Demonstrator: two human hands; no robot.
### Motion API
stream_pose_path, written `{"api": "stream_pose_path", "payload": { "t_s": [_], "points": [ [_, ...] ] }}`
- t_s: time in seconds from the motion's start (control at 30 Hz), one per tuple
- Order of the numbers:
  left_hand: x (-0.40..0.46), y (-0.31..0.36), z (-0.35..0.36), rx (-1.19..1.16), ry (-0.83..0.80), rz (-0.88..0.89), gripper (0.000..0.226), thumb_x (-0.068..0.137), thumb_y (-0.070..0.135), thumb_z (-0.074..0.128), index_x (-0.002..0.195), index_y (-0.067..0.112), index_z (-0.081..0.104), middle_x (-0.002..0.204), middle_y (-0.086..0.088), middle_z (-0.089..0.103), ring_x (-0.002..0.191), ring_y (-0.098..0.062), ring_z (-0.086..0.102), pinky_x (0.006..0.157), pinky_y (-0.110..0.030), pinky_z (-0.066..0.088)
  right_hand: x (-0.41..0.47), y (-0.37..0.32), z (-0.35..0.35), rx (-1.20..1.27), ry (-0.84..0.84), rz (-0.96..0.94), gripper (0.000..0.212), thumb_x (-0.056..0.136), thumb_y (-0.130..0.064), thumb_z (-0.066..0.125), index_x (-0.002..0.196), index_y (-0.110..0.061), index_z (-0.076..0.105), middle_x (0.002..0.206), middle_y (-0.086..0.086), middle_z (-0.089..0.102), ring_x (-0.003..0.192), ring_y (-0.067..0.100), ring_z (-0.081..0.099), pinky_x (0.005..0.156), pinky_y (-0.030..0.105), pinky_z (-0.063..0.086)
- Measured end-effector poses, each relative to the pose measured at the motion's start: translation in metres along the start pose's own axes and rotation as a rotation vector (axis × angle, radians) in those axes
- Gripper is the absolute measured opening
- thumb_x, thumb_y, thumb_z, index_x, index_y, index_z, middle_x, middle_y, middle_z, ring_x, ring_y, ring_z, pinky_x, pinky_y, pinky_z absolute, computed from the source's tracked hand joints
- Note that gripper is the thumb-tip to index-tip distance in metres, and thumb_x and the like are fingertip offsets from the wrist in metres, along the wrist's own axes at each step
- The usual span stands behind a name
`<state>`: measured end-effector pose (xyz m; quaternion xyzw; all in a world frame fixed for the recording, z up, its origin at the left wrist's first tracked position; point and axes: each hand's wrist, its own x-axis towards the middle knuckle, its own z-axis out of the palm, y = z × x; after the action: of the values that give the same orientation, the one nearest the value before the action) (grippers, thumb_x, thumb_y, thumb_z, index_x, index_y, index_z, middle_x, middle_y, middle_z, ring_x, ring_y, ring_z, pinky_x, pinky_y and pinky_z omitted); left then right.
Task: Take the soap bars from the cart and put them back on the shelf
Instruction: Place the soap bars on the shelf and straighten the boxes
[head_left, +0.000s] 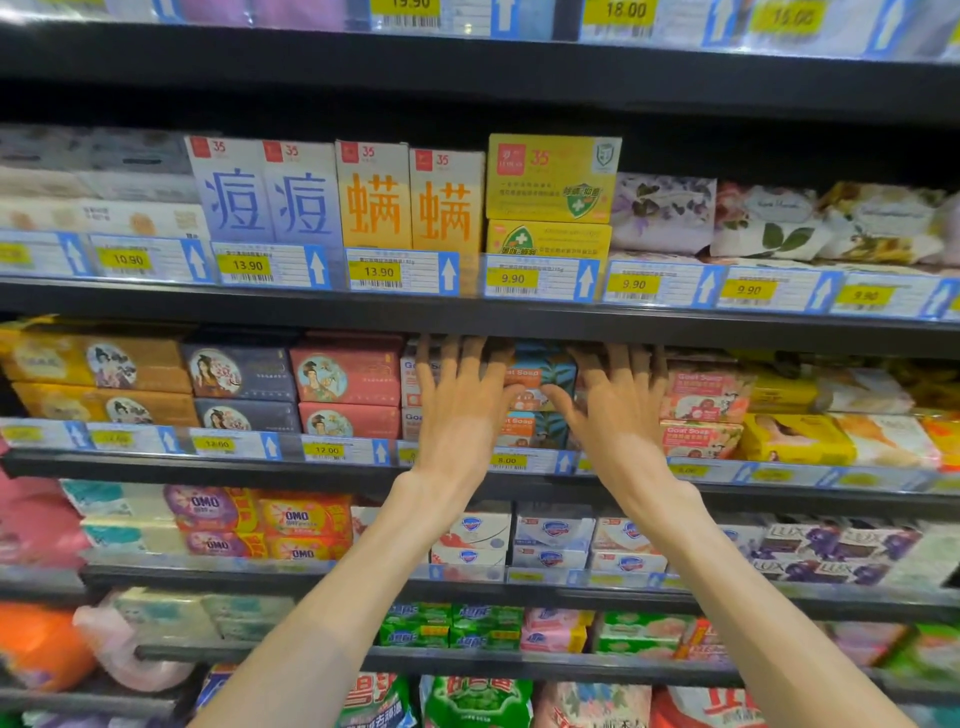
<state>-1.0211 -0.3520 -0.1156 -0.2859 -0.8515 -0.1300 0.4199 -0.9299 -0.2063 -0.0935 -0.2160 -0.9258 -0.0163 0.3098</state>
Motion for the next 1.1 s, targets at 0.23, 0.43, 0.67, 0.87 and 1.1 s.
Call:
{"api": "stream_pose_path", "payload": {
  "t_s": [0.23,0.43,0.67,0.87,1.1],
  "points": [
    [-0.003,0.0,-0.006,-0.023,-0.013,-0.01,0.039,0.085,0.042,0.073,0.111,0.013,0.071,0.131,-0.015,0.064,0.126,-0.042,0.055,0.103,-0.064,0.04,-0.001,-0.001,0.001,0.017,0.015,-0.001,0.058,0.09,-0.065,0.051,0.117,-0.017,0.07,0.134,0.013,0.058,0.131,0.041,0.043,0.114,0.059,0.023],
    [-0.025,0.006,-0.037,-0.163,-0.042,0.06,0.045,0.103,0.042,0.05,0.14,0.016,0.052,0.141,-0.008,0.052,0.136,-0.031,0.042,0.118,-0.056,0.025,-0.028,0.013,-0.006,0.08,0.22,-0.135,0.046,0.099,-0.054,0.049,0.118,-0.013,0.061,0.126,0.013,0.055,0.122,0.038,0.048,0.11,0.057,0.032],
    [-0.061,0.041,-0.042,-0.414,-0.113,0.289,0.036,0.1,0.028,0.056,0.135,0.018,0.057,0.141,-0.001,0.055,0.135,-0.024,0.049,0.116,-0.046,0.034,-0.071,0.04,-0.012,0.124,0.185,-0.17,0.047,0.099,-0.044,0.049,0.136,-0.017,0.058,0.144,0.01,0.05,0.14,0.031,0.042,0.117,0.056,0.025],
    [-0.06,0.075,-0.035,-0.479,-0.286,0.346,0.045,0.097,0.032,0.05,0.14,0.019,0.052,0.143,-0.001,0.055,0.135,-0.023,0.048,0.116,-0.045,0.035,-0.1,0.067,-0.025,-0.004,0.062,-0.037,0.048,0.101,-0.046,0.047,0.14,-0.018,0.053,0.145,0.007,0.05,0.134,0.028,0.047,0.117,0.053,0.026],
    [-0.059,0.11,-0.03,-0.429,-0.406,0.32,0.049,0.1,0.037,0.046,0.146,0.023,0.045,0.152,0.001,0.047,0.143,-0.019,0.04,0.121,-0.043,0.026,-0.102,0.107,-0.022,-0.086,-0.016,0.0,0.049,0.101,-0.05,0.042,0.139,-0.021,0.054,0.146,0.003,0.05,0.139,0.021,0.044,0.117,0.054,0.026]
  ]
}}
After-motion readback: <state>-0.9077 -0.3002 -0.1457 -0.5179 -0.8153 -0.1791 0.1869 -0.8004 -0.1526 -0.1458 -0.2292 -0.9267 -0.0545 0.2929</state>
